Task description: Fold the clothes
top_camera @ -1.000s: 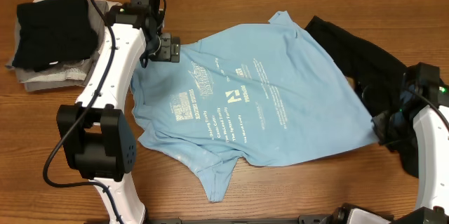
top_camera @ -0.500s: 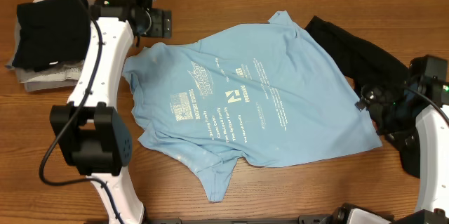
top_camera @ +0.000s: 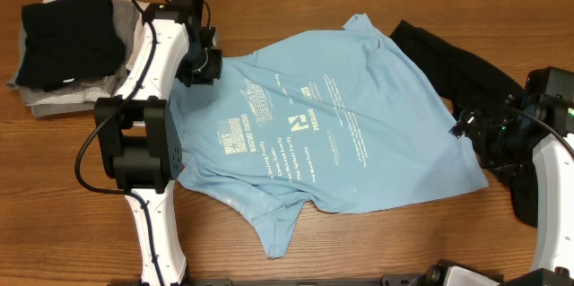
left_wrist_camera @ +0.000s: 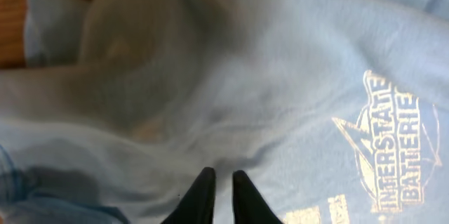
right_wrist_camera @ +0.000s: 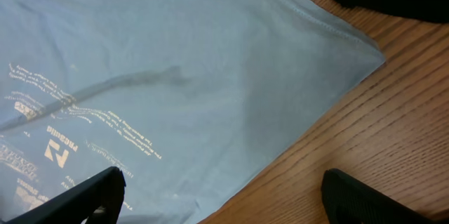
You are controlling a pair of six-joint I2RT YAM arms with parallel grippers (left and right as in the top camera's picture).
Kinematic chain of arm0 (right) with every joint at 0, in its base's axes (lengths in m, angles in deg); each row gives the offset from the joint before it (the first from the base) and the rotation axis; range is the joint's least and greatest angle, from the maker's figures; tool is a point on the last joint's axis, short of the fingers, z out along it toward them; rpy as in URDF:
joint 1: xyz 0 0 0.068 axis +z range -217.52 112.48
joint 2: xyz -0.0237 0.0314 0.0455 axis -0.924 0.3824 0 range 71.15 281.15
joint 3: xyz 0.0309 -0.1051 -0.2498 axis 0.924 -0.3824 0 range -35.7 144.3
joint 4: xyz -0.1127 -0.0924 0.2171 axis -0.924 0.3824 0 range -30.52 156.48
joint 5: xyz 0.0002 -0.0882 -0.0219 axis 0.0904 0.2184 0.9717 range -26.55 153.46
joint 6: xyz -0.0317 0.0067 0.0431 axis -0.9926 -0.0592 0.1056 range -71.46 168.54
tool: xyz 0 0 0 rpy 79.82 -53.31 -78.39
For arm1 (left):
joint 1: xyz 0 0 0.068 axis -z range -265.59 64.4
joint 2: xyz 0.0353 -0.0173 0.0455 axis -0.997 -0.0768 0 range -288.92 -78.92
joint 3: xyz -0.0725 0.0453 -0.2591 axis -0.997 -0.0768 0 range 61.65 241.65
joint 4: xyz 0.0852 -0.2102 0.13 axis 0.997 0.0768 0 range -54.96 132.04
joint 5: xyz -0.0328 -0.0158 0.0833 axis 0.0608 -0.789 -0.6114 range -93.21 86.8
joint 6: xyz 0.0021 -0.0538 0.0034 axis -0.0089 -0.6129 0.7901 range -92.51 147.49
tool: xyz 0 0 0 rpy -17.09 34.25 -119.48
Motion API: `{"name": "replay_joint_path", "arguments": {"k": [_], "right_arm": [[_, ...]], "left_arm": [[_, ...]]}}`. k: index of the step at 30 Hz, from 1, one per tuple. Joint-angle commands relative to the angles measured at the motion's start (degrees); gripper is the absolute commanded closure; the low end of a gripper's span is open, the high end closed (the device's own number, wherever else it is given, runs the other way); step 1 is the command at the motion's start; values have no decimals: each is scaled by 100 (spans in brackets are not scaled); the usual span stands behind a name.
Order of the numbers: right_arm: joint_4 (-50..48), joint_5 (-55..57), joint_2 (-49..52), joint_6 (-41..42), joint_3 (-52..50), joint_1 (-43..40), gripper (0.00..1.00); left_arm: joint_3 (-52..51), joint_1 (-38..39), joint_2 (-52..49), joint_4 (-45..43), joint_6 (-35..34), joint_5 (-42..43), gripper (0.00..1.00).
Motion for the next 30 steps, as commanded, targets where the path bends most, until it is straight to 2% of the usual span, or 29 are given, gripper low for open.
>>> {"name": "replay_joint_path", "arguments": {"k": [1,4,8,13,18,24,27,30], "right_arm": [[-39,-68,-136,-66,149,-11,8],[-57,-70,-136,-66,149,-11,9],[-140,-184,-136,-63,149,-9,10],[-232,-221,-133,-63,149,-9,11],[-369,-219,-133,-66,149,63,12],[-691,-216,-133,-66,149,317,12],[-905,-216,-133,-63,149,417,12],[-1047,-216,-133,-63,162,426,11]], "left_arm": [[-35,11,-302,35,-39,24,92],[-35,9,-494,-33,-63,17,96],[-35,7,-710,-319,-382,-490,96],[-35,-35,-914,-811,-402,-710,96],[-35,-151,-1067,-1794,-404,-970,96],[-35,-227,-1102,-3388,-291,-1268,96],[46,-223,-1099,-3720,-208,-1268,73],[391,-170,-1075,-3276,-203,-1266,49]]}}
